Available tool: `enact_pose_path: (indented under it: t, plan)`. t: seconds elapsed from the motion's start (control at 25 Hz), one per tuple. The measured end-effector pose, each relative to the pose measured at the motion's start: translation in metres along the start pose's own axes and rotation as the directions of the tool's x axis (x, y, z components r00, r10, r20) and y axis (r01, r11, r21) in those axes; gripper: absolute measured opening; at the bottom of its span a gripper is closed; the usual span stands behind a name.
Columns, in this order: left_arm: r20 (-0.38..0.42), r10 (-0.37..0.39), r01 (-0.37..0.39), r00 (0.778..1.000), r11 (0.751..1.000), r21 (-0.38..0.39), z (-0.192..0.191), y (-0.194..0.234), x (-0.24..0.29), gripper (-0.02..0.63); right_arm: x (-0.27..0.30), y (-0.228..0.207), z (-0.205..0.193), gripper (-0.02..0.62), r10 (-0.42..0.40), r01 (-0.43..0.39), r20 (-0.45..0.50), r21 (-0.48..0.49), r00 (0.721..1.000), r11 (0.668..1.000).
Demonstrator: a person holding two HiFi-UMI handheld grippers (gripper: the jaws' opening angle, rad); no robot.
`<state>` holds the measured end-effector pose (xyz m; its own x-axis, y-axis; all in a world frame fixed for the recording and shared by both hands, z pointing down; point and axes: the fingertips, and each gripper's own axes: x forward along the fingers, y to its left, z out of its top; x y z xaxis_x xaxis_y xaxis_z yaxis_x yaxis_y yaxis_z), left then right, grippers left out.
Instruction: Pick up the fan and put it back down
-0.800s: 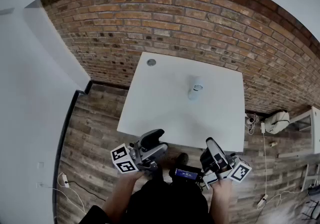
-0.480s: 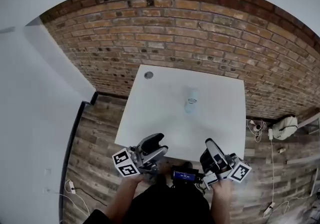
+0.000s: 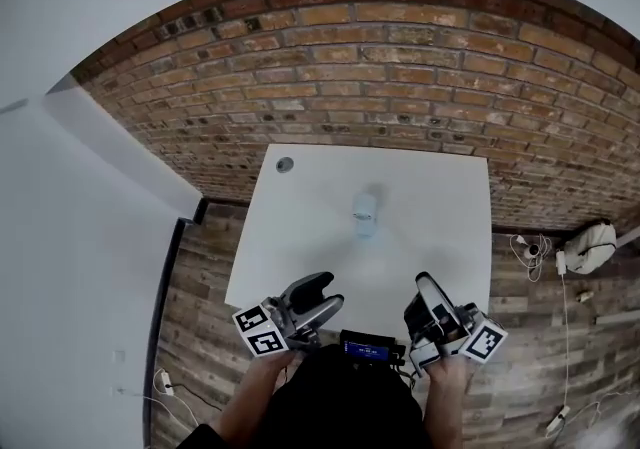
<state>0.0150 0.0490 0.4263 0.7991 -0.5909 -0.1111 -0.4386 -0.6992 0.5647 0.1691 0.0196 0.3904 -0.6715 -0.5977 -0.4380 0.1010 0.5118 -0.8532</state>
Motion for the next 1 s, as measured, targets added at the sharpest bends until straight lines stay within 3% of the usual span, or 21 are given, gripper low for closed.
enact_pose_path:
  t: [0.28, 0.56, 0.8, 1.0]
  plan:
    - [-0.177, 0.091, -0.072, 0.98, 0.991, 0.108, -0.027, 0.044, 0.018, 0.272, -0.001, -0.009, 0.028, 0.026, -0.007, 0.008, 0.035, -0.025, 0.999, 1.0]
    - [-0.328, 0.133, -0.067, 0.935, 0.977, 0.203, -0.051, 0.126, 0.023, 0.273, 0.022, -0.022, 0.028, 0.026, -0.068, 0.069, 0.026, -0.064, 0.997, 0.996]
    - [-0.45, 0.102, 0.03, 0.887, 0.961, 0.276, -0.058, 0.188, 0.051, 0.273, 0.061, -0.034, 0.023, 0.026, -0.137, 0.137, 0.007, -0.108, 0.991, 0.985]
    - [-0.552, 0.052, 0.168, 0.832, 0.925, 0.34, -0.072, 0.218, 0.074, 0.273, 0.082, -0.049, 0.003, 0.026, -0.21, 0.208, -0.002, -0.114, 0.978, 0.971]
